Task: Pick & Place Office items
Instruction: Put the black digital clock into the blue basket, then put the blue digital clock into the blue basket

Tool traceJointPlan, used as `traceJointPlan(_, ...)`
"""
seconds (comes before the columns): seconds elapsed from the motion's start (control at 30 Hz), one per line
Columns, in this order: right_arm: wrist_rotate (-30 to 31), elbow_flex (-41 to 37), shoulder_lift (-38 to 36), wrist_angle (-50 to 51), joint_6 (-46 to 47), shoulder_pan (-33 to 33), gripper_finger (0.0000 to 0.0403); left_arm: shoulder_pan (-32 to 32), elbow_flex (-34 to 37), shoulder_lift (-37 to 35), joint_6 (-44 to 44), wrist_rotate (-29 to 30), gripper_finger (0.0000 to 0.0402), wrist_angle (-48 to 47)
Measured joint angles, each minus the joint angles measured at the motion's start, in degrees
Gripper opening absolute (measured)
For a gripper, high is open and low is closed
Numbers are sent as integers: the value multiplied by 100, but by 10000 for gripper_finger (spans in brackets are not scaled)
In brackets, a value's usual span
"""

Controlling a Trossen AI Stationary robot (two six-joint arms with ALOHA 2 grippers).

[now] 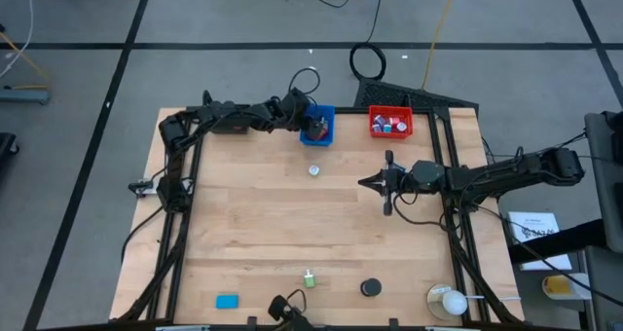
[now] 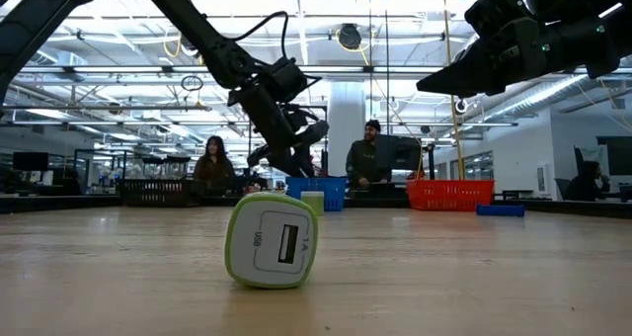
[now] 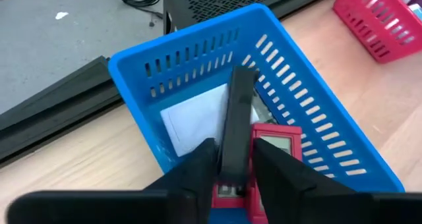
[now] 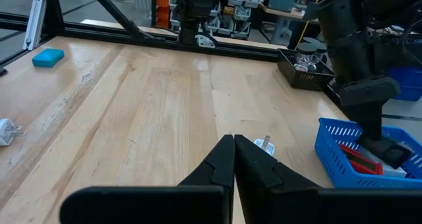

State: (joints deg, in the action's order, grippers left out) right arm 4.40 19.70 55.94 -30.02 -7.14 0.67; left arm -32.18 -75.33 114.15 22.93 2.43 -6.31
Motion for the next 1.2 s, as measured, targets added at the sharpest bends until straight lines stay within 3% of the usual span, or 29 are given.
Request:
traceJointPlan(0.27,0,0,0,-1,0,0,1,-8,2,-50,-163,-1,173,-59)
traceJointPlan(0.4,0,0,0,2,0,0,1,-11,4,-246,-309,31,181,-259)
traceJointPlan(0.57,0,0,0,-17,0,0,1,0,4,-412,-517,110,145,-624)
traceJointPlan(0.9,0,0,0,30,1,0,1,329,144,-904,-1640,616,9,-1099)
traceJointPlan(1.03,0,0,0,70,22,0,1,584,797,-1371,-1940,620,17,-451)
traceJointPlan(1.2,0,0,0,67,22,0,4,884,2172,-2194,-2042,590,14,1171)
